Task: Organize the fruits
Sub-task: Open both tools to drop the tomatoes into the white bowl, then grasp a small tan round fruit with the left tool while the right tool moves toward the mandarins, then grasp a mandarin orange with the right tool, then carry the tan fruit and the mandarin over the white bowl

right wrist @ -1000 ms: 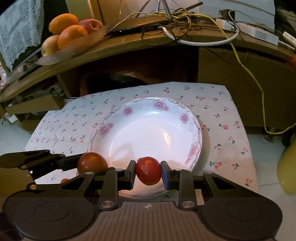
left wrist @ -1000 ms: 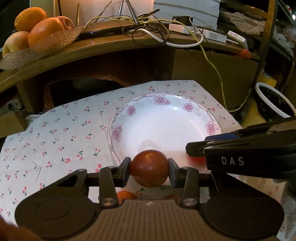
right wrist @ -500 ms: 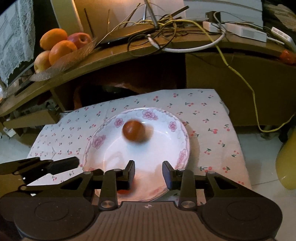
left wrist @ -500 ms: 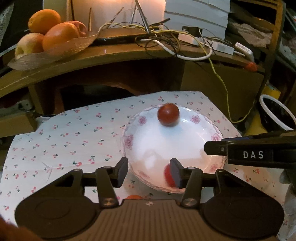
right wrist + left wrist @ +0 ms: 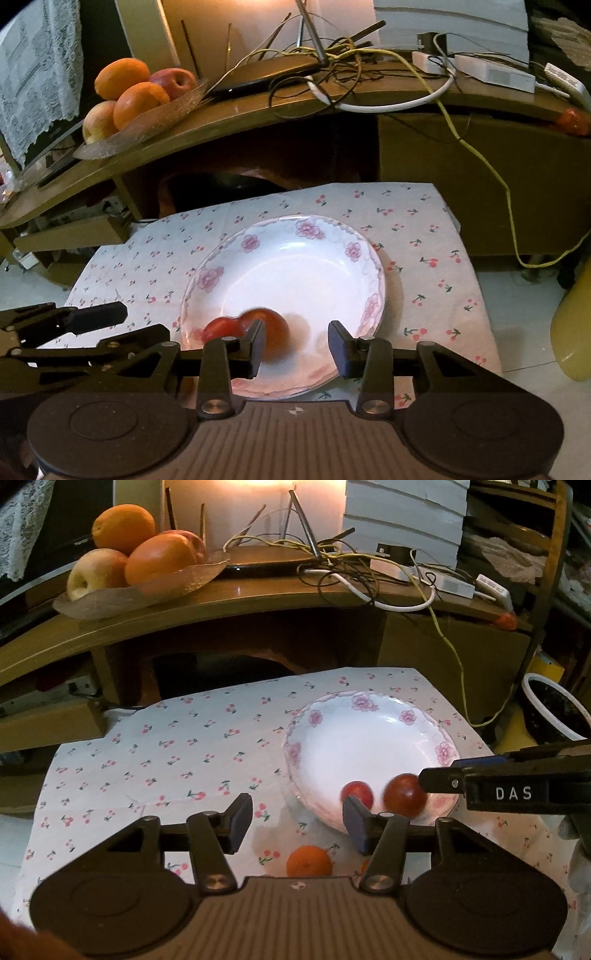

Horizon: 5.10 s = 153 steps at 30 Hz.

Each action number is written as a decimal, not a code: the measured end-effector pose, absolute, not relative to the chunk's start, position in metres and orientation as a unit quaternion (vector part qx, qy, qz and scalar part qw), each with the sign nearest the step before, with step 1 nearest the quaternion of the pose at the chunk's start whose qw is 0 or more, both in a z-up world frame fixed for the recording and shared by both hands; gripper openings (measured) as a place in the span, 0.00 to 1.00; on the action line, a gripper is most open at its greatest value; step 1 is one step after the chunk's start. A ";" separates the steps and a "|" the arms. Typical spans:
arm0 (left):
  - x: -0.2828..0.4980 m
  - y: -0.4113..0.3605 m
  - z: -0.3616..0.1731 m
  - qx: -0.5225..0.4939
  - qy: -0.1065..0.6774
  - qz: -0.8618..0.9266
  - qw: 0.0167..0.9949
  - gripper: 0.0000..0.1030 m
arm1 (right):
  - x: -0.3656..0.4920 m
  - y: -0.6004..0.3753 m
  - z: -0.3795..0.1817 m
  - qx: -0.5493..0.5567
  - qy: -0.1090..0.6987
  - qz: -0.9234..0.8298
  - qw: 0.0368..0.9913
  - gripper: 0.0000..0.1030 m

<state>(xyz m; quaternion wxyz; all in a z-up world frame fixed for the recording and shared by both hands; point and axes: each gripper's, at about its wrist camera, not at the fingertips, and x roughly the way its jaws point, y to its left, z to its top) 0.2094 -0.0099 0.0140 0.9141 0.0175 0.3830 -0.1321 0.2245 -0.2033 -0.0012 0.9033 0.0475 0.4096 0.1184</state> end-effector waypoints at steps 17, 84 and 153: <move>0.159 0.019 0.011 0.034 0.394 -0.139 0.908 0.57 | 0.186 -0.170 -0.006 0.010 0.429 0.183 0.884 0.39; 0.077 0.021 -0.045 0.066 0.433 -0.199 0.877 0.30 | 0.121 -0.131 -0.041 -0.088 0.462 0.215 0.856 0.30; 0.229 -0.055 0.005 0.069 0.380 -0.174 0.906 0.30 | 0.204 -0.190 0.002 0.009 0.398 0.128 0.908 0.31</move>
